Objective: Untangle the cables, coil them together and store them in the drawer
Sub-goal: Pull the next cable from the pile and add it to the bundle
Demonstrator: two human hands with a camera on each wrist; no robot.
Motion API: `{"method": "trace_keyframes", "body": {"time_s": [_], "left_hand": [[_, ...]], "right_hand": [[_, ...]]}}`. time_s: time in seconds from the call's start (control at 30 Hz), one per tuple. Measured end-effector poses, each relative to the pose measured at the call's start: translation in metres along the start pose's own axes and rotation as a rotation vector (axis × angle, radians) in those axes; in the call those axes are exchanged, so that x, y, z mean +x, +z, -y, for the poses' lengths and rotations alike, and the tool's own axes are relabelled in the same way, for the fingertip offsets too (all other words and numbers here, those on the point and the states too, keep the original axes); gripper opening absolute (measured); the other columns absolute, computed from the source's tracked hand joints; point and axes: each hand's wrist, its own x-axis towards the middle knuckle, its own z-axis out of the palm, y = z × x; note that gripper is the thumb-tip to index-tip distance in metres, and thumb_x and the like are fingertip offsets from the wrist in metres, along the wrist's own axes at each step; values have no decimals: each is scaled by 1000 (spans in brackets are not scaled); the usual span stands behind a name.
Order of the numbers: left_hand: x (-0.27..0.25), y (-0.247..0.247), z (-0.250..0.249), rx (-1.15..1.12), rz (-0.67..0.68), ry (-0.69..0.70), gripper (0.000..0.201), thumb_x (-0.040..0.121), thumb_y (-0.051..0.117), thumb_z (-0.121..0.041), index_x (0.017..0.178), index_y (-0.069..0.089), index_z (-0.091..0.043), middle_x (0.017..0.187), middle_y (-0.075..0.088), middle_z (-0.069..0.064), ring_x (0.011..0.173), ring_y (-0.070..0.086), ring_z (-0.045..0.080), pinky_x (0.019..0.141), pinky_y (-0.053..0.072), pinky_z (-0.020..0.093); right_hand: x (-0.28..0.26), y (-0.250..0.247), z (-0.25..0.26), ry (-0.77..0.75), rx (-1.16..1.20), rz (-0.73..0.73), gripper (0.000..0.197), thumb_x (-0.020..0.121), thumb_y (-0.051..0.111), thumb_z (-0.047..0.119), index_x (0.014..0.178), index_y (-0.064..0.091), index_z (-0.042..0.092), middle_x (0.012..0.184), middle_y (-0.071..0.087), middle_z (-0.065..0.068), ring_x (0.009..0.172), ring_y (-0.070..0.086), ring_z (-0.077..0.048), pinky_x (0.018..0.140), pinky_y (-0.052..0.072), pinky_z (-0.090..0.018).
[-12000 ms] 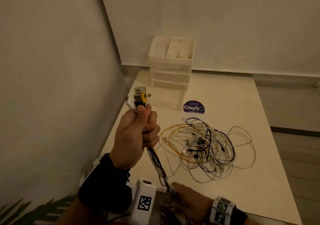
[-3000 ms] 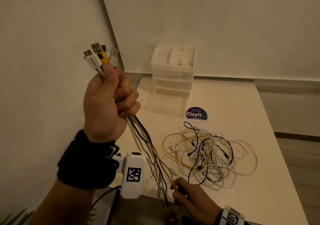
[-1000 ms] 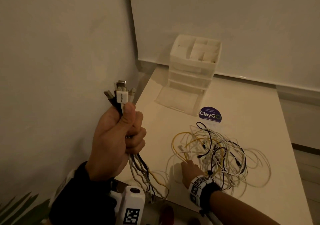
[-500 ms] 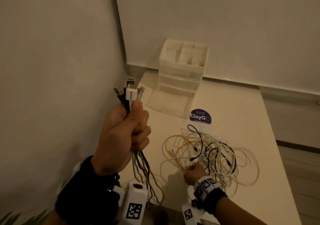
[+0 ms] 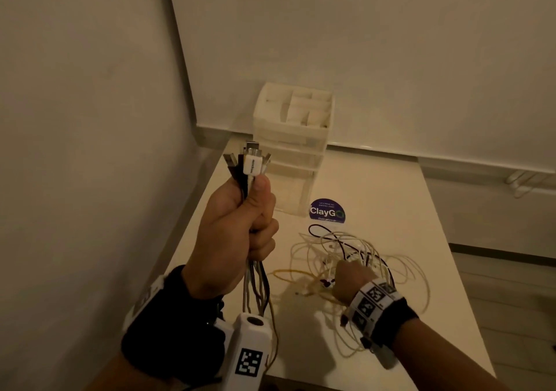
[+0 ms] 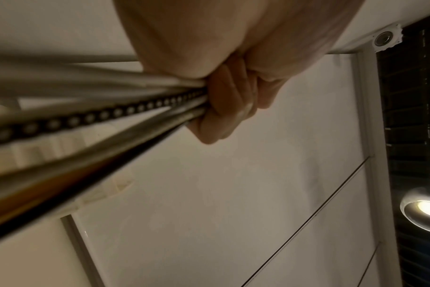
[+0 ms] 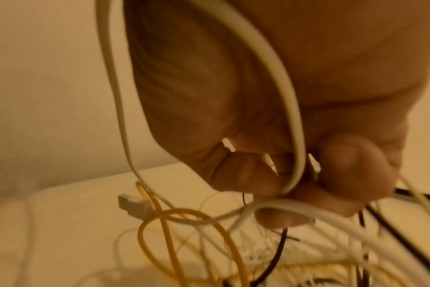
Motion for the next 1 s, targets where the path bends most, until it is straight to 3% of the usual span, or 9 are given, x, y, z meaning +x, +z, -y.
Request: {"method": "trace_keyframes", "body": {"time_s": [0.3, 0.4, 0.5, 0.6, 0.67, 0.73, 0.83, 0.93, 1.0], "left_hand": [[7, 5, 5, 12, 13, -13, 33, 93, 45, -31, 62, 44, -22, 52, 28, -5, 37, 18, 5, 38, 17, 13], [10, 5, 6, 37, -24, -13, 33, 93, 47, -33, 61, 43, -22, 52, 28, -5, 37, 18, 5, 38, 18, 14], [13, 6, 7, 49, -31, -11, 33, 92, 48, -33, 62, 41, -21, 53, 28, -5, 38, 17, 6, 37, 18, 14], [15, 9, 8, 65, 0, -7, 34, 92, 47, -33, 60, 42, -21, 53, 28, -5, 37, 18, 6, 38, 19, 14], [16, 10, 9, 70, 5, 4, 34, 93, 46, -32, 61, 41, -21, 53, 28, -5, 38, 18, 6, 38, 19, 14], [18, 9, 10, 74, -11, 4, 34, 93, 46, -32, 62, 41, -20, 53, 28, -4, 38, 18, 6, 38, 20, 14], [24, 7, 15, 87, -53, 4, 33, 92, 49, -33, 65, 38, -17, 55, 25, -2, 38, 17, 7, 38, 19, 14], [33, 7, 22, 100, -105, -7, 38, 95, 53, -33, 67, 36, -15, 56, 20, 1, 39, 15, 8, 40, 16, 16], [38, 12, 28, 106, -145, -7, 33, 92, 55, -33, 70, 38, -14, 58, 15, 5, 41, 12, 11, 40, 13, 18]], "right_hand": [[-14, -69, -14, 67, 175, -404, 25, 87, 51, 15, 110, 52, 7, 111, 53, -13, 101, 59, -36, 70, 39, -34], [-17, -79, -16, 131, 245, -415, 22, 88, 48, 18, 102, 57, 4, 112, 54, -16, 103, 58, -38, 77, 42, -36], [-18, -89, -21, 163, 213, -346, 25, 90, 48, 22, 107, 56, 4, 116, 56, -17, 108, 58, -37, 82, 45, -36], [-16, -93, -28, 148, 111, -326, 28, 94, 51, 29, 111, 51, 8, 118, 56, -15, 106, 58, -35, 75, 41, -34], [-14, -90, -32, 158, 184, -451, 27, 98, 48, 32, 111, 46, 9, 112, 59, -17, 100, 59, -38, 71, 40, -36], [-15, -83, -33, 104, 429, -631, 23, 99, 45, 35, 102, 42, 12, 96, 65, -18, 84, 62, -40, 66, 46, -39], [-31, -77, -23, -123, 1004, -711, 19, 99, 49, 27, 91, 40, 11, 85, 72, -9, 57, 68, -30, 55, 56, -45], [-61, -80, -7, -315, 1511, -650, 20, 94, 57, 10, 85, 42, 3, 91, 72, -17, 65, 70, -36, 58, 57, -50], [-79, -81, 5, -439, 1650, -630, 19, 92, 58, 3, 79, 44, 4, 92, 72, -21, 73, 70, -39, 61, 58, -49]]}}
